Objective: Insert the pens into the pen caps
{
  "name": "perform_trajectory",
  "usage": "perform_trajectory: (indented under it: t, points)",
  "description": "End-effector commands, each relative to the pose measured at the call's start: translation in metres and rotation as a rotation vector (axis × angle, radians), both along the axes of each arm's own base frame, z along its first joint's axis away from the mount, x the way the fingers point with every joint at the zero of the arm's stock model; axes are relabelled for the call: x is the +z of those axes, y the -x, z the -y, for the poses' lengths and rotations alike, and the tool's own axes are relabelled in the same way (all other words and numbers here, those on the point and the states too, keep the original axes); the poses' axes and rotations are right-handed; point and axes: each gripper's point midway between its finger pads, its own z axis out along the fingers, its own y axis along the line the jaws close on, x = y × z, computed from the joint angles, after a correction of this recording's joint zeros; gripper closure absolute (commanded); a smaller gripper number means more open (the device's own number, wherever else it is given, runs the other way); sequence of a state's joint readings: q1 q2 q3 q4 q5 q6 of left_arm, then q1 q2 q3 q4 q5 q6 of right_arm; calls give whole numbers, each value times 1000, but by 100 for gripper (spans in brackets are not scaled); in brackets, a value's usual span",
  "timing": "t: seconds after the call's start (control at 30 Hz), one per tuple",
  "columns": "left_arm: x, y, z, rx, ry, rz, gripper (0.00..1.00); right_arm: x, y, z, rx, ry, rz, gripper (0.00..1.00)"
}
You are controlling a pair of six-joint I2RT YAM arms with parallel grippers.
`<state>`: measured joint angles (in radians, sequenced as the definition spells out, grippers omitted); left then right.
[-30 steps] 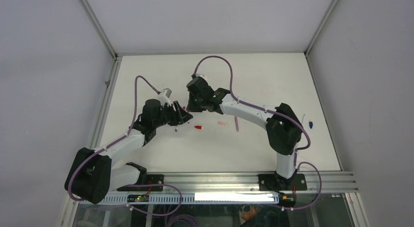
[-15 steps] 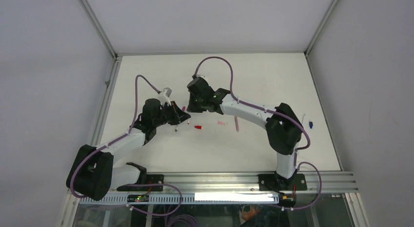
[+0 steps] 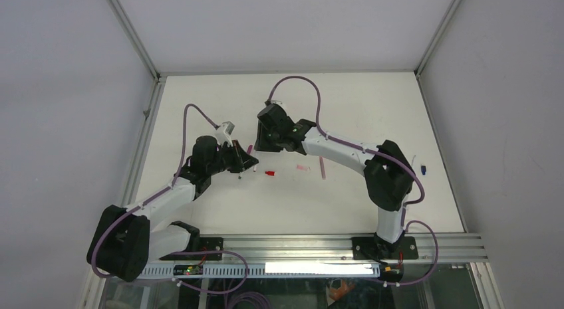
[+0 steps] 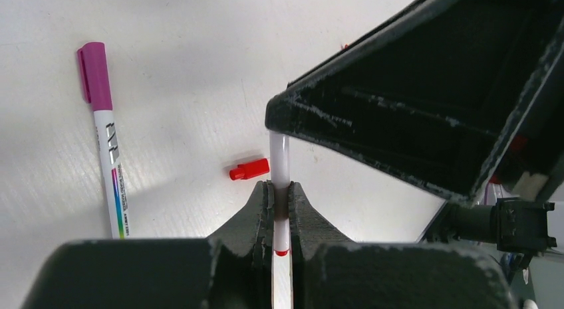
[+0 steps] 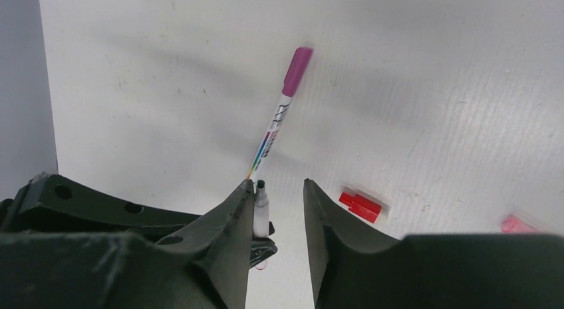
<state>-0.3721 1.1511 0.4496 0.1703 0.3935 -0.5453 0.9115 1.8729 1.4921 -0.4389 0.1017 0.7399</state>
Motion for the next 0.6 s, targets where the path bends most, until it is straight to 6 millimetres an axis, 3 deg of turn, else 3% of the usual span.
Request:
perform_trajectory:
  t: [0.0,0.13,0.2,0.4,0.57]
  points:
    - [1,7,-3,-32,-33,32,100,38,-19,17,-89,-39,89,64]
    - [0,12,-3,-55,-38,41,100,48,-25,27,-169,-85,100,59]
    - [1,14,-4,-58,-47,49,100,52,-24,29,-219,-152,64,50]
    - [7,16,-18,-22,-107,106,100,29,-5,39,-559,-460,-326,53]
    - [23,18,-31,27,-144,193,100,9,23,25,-690,-450,-636,59]
